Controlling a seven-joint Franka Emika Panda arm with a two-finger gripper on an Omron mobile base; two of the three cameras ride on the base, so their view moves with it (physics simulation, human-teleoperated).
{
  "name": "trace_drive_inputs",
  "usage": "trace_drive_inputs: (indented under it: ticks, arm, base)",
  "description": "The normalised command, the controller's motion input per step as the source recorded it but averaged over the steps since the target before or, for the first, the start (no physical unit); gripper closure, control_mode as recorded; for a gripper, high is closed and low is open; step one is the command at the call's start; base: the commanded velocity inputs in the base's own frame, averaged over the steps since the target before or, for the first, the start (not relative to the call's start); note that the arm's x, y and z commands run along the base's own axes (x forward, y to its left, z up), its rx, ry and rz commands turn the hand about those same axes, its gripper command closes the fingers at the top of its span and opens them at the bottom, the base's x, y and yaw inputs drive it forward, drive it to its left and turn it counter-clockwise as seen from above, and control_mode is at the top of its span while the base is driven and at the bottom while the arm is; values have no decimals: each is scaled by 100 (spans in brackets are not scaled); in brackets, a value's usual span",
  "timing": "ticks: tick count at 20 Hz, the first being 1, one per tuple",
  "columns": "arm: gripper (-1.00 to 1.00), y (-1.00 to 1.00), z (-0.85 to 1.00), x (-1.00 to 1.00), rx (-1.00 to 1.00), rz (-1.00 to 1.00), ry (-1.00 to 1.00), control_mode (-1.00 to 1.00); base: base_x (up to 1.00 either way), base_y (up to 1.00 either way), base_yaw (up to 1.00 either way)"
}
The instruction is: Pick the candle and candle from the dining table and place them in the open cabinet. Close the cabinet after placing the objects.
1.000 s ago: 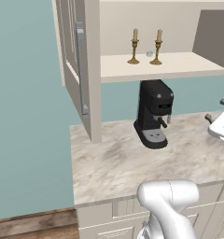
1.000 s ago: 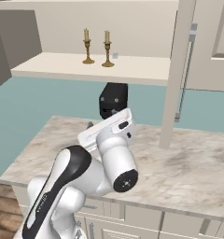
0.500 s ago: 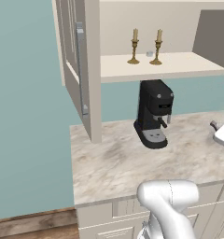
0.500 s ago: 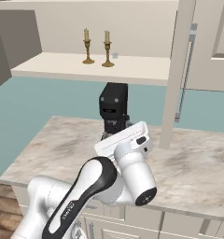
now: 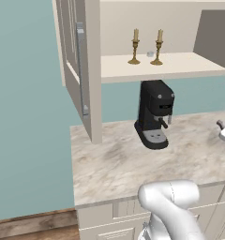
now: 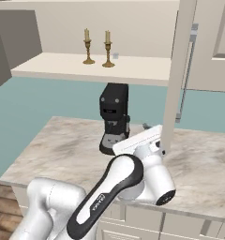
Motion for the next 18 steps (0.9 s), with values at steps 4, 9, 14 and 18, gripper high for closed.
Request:
trace_drive_inputs:
  ticks: [4,9,14,18]
  arm:
    - [-100,-72,-15,23,3,0,0,-100]
    - [-100,-70,-15,26,4,0,0,-100]
    - [-100,-64,-15,26,4,0,0,-100]
    - [-100,-62,-25,22,4,1,0,-100]
  base:
    - [0,0,0]
    - [0,0,0]
    - [0,0,0]
    - [0,0,0]
